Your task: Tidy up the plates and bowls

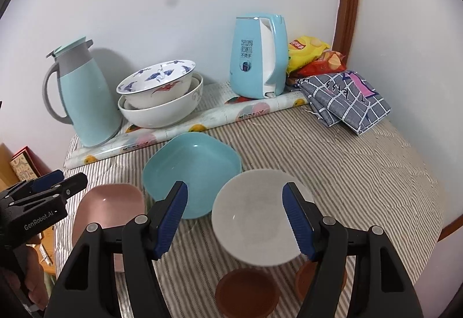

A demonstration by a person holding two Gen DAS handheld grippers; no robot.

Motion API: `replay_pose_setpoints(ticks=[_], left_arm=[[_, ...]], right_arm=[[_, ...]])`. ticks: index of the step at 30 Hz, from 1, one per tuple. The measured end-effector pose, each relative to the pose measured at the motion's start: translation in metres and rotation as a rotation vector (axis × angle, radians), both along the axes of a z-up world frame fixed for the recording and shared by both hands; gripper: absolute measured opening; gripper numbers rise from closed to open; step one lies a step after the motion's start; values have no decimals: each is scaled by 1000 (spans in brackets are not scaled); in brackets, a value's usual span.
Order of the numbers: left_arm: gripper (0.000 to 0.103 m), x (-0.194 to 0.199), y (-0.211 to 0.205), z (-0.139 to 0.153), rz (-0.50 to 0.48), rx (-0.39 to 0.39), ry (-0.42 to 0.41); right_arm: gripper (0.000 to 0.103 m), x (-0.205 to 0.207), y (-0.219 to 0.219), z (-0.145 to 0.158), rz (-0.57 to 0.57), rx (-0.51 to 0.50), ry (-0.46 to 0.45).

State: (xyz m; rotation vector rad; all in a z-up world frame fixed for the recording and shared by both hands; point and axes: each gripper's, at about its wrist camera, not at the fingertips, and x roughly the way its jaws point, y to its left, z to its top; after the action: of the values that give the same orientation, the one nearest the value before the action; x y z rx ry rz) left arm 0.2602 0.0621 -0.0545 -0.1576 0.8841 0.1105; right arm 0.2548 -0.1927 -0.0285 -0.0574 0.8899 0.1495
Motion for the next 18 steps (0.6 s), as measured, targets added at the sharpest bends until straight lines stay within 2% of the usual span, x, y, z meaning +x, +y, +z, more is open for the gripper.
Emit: replay_pose_setpoints(ticks=[5, 10, 18], left_arm=[[58, 16, -10, -7, -32, 14, 2], [58, 34, -17, -15, -54, 4, 15], [58, 66, -28, -32, -78, 32, 52]], right_arm=[[66, 22, -2, -12, 3, -16, 19], [59, 44, -3, -22, 17, -31, 29], [47, 78, 5, -48, 62, -27, 109]])
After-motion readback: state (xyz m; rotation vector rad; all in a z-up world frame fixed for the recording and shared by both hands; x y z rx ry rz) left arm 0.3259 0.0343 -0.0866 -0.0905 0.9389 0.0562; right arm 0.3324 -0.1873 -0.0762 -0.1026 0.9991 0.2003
